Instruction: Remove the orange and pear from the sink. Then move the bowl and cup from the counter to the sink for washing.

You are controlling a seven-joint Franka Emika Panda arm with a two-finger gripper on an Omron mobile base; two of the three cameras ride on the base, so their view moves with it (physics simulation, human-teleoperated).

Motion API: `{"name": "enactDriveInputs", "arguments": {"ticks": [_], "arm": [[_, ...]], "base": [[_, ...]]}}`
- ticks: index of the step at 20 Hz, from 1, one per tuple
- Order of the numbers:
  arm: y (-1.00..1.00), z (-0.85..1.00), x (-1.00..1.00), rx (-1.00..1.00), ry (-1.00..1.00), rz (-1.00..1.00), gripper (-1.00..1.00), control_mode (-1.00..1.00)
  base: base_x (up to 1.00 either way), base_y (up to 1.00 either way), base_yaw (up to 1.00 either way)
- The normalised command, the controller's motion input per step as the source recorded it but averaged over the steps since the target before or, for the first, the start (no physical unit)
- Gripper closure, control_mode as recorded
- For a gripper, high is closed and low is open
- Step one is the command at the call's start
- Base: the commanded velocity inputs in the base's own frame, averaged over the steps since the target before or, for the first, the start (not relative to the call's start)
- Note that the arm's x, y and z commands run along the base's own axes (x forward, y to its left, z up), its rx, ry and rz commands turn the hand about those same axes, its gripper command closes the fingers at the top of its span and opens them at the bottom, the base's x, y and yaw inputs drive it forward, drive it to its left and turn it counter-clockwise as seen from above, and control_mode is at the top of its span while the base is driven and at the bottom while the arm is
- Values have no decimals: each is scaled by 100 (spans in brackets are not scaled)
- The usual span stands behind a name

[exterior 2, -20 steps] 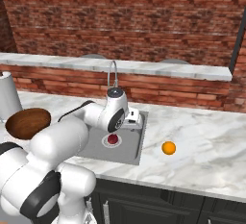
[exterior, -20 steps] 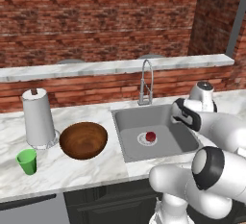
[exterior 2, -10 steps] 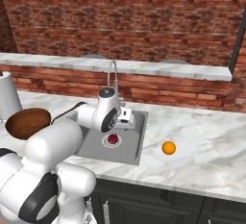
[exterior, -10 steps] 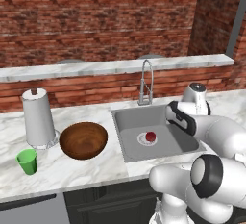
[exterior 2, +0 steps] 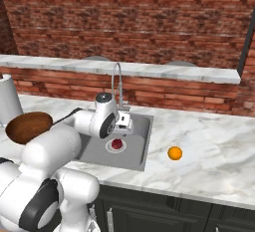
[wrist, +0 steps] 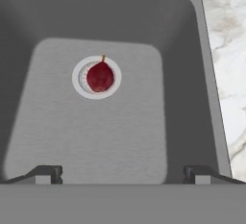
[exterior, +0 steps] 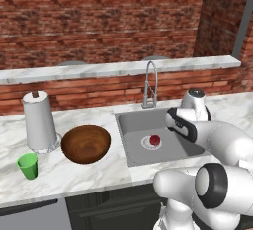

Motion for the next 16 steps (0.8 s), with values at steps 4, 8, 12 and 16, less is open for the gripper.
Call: {"name": "enactDriveInputs", "arguments": {"ticks": [4,8,12,16], "arm": [[17,-12,4,0,0,0,-100,-100],[15,-14,7,0,-5,0,-100,-100],[15,-14,6,0,-7,0,-100,-100],[15,-12,8,0,-4,0,-100,-100]], "base": [[0,0,0],[0,0,0],[0,0,0],[0,0,0]]}}
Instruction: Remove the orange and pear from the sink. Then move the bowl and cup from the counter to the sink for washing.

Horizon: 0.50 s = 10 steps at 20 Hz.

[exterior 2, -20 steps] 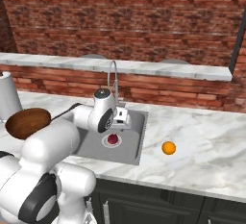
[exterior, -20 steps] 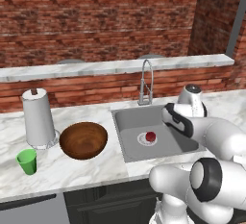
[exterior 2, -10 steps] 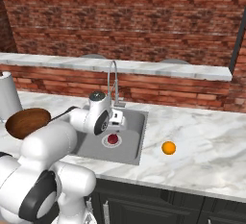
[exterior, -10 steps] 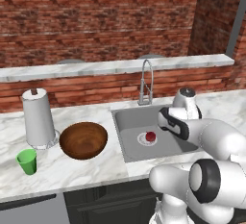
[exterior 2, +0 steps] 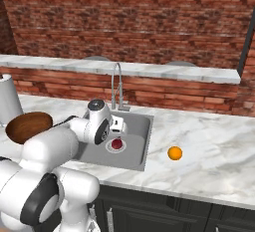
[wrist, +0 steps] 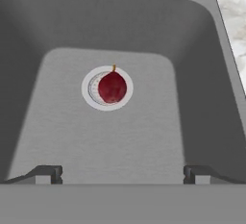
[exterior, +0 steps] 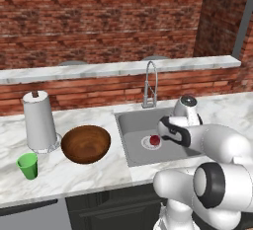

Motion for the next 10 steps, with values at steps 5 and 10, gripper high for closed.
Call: {"name": "enactDriveInputs", "arguments": {"ticks": [5,10], "arm": [[13,-10,10,0,-3,0,-100,-100],[10,-9,11,0,0,0,-100,-100]], "base": [[0,0,0],[0,0,0]]}}
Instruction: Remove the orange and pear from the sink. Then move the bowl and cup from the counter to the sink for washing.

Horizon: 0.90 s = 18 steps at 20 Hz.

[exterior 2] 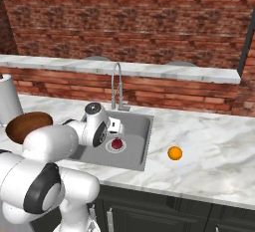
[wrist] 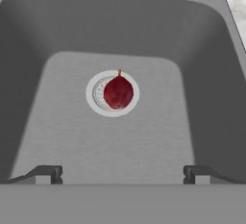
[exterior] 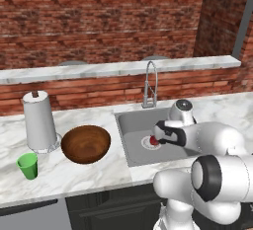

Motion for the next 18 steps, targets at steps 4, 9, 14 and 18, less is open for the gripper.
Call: {"name": "enactDriveInputs", "arguments": {"ticks": [4,9,14,18], "arm": [[7,-9,11,0,0,0,-100,-100],[4,-10,10,0,0,0,-100,-100],[1,-12,11,0,0,0,-100,-100],[0,-12,11,0,0,0,-100,-100]], "base": [[0,0,0],[0,0,0],[0,0,0],[0,0,0]]}}
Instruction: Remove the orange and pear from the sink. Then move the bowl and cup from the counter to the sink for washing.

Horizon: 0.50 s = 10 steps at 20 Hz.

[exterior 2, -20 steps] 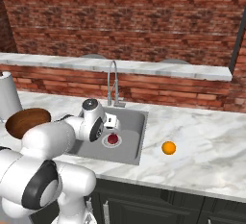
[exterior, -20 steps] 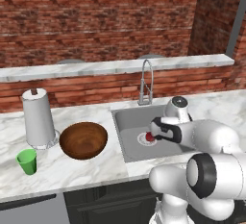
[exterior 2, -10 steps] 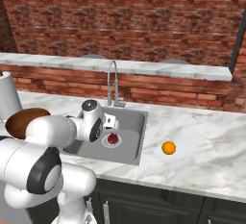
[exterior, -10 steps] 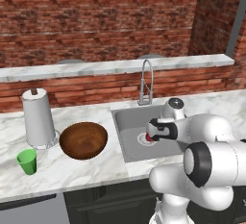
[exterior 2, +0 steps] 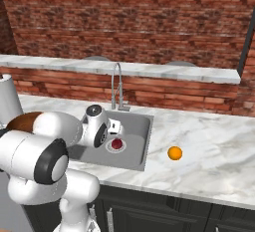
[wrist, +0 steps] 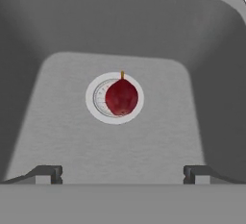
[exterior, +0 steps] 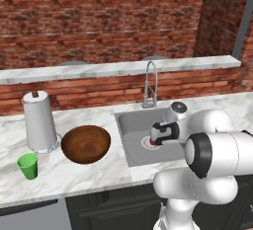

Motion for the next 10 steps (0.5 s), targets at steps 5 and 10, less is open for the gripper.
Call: {"name": "enactDriveInputs", "arguments": {"ticks": [5,10], "arm": [[0,-12,11,0,0,0,-100,-100],[1,-12,12,0,0,0,-100,-100]], "base": [[0,0,0],[0,0,0]]}}
